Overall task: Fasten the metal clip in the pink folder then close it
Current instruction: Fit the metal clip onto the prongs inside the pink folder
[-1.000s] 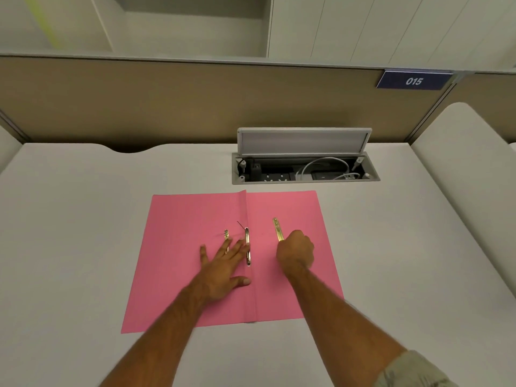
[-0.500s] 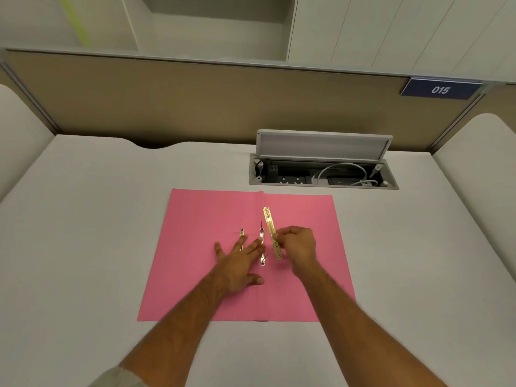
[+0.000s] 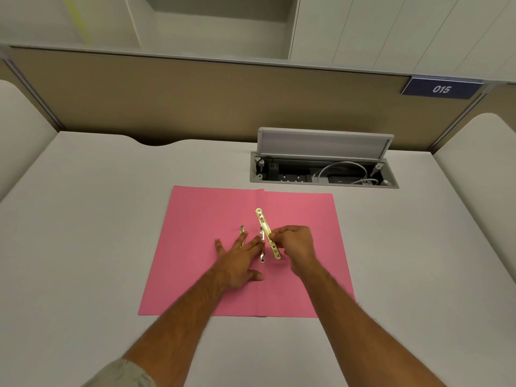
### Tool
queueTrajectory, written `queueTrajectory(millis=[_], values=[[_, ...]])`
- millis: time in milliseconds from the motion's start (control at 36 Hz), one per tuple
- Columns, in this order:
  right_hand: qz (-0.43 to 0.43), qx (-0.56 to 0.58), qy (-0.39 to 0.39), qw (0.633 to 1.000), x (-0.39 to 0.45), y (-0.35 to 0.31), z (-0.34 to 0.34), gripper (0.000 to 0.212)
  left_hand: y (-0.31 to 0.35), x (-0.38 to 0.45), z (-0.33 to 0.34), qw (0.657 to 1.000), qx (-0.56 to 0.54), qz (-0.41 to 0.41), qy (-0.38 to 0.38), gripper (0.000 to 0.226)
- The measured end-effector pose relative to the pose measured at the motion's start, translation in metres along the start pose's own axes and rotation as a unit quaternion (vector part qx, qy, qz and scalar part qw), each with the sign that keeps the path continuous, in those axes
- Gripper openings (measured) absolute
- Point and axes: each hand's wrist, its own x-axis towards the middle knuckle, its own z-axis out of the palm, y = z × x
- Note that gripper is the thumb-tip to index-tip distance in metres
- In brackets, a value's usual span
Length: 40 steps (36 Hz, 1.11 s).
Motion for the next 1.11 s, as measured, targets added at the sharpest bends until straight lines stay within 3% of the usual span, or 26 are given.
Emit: queueTrajectory(millis=[806,1111], values=[[0.018,0.017,-0.007,1.000,0.002,-0.005,0.003,0.017,0.002,0.000,-0.002,1.000,-0.005,-0.004,-0.008,0.094],[0.067,0.035,-0.038,0.996,0.009,-0.005,0.005,0.011,0.031,-0.003,-0.008,0.998,-0.025,-0.036,0.046,0.064]])
